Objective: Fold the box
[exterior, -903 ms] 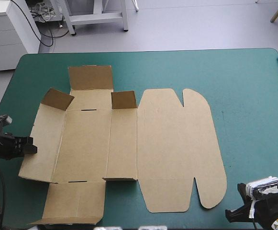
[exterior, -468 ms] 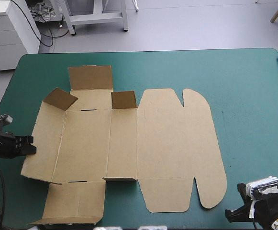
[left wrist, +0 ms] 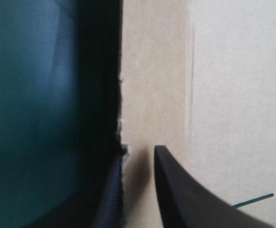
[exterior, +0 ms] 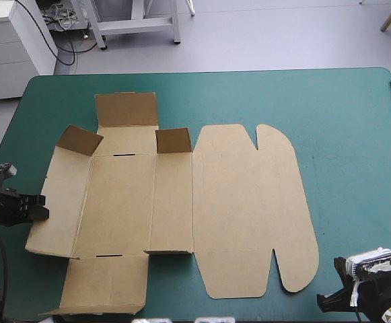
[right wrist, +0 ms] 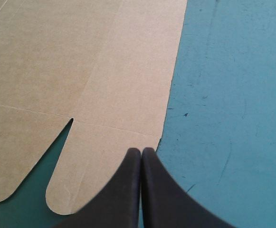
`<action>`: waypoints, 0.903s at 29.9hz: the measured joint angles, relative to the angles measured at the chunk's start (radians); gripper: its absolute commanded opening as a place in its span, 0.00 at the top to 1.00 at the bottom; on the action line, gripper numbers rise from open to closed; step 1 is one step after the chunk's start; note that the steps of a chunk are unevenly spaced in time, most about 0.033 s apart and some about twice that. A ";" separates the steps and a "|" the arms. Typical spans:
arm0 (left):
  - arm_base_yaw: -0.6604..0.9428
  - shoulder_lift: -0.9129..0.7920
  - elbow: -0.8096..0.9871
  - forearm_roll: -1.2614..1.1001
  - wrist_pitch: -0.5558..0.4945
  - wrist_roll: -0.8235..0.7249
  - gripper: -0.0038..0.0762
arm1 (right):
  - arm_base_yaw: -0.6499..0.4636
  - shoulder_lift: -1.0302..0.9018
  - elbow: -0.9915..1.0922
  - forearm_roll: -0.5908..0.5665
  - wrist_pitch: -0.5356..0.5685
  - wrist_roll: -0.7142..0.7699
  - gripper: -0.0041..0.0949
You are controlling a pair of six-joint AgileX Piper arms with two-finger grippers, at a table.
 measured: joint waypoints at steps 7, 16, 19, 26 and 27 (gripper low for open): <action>0.000 0.000 0.000 0.020 -0.001 0.001 0.29 | 0.000 0.000 0.000 0.000 0.000 0.000 0.98; 0.000 0.000 0.000 0.054 -0.001 -0.029 0.36 | 0.000 0.000 0.000 0.000 0.000 0.000 0.98; 0.000 0.000 0.009 0.057 -0.003 -0.049 0.36 | 0.000 0.000 0.000 0.000 0.000 0.000 0.98; -0.011 0.000 0.058 0.023 -0.004 -0.051 0.36 | 0.000 0.000 0.000 0.000 0.000 0.000 0.98; -0.017 0.000 0.061 0.023 -0.004 -0.051 0.36 | 0.000 0.000 0.000 0.000 0.000 0.000 0.98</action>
